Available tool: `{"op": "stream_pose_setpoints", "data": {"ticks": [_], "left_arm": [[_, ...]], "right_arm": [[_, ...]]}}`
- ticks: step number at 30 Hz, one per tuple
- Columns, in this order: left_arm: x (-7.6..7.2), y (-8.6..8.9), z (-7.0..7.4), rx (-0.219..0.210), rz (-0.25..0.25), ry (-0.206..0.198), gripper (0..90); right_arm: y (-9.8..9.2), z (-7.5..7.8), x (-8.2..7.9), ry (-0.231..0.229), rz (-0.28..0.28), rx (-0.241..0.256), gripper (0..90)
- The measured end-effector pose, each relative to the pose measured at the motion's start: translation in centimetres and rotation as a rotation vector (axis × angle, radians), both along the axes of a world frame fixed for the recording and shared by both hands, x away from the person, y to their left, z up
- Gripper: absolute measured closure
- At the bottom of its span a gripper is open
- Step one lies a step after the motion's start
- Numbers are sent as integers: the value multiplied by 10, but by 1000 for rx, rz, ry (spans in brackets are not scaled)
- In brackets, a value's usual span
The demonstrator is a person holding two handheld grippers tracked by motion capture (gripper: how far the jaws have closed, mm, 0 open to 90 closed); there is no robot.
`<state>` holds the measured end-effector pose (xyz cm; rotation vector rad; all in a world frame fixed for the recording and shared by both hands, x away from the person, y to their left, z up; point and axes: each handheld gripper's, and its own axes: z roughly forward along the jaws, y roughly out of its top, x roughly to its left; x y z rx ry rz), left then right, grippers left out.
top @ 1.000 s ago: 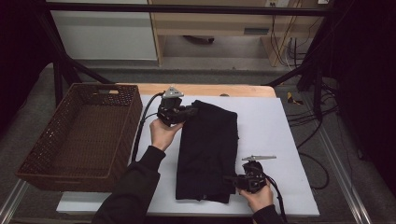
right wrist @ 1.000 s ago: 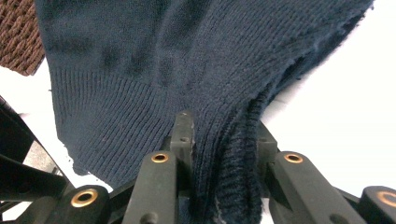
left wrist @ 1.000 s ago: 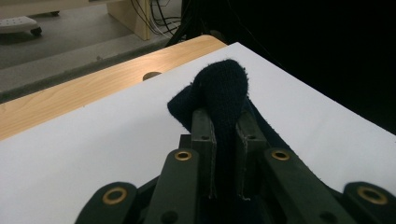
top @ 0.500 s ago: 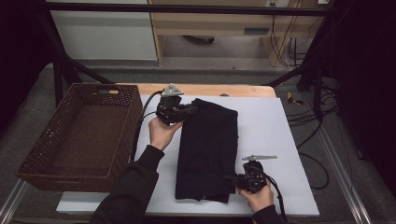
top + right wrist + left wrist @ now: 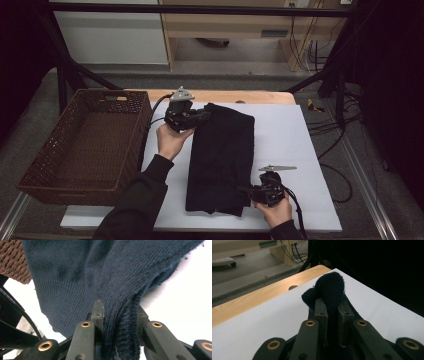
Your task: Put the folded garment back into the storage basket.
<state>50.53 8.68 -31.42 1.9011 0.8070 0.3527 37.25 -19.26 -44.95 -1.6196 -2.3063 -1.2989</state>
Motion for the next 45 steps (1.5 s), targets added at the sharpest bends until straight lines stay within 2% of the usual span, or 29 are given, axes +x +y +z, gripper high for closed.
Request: {"op": "stream_pose_setpoints", "data": {"ticks": [20, 45], "left_arm": [[-7, 13, 16, 4, 18, -28, 802], [-23, 51, 47, 33, 72, -74, 801]], "right_arm": [[11, 10, 0, -37, 12, 19, 711], [44, 29, 3, -93, 70, 48, 711]]}}
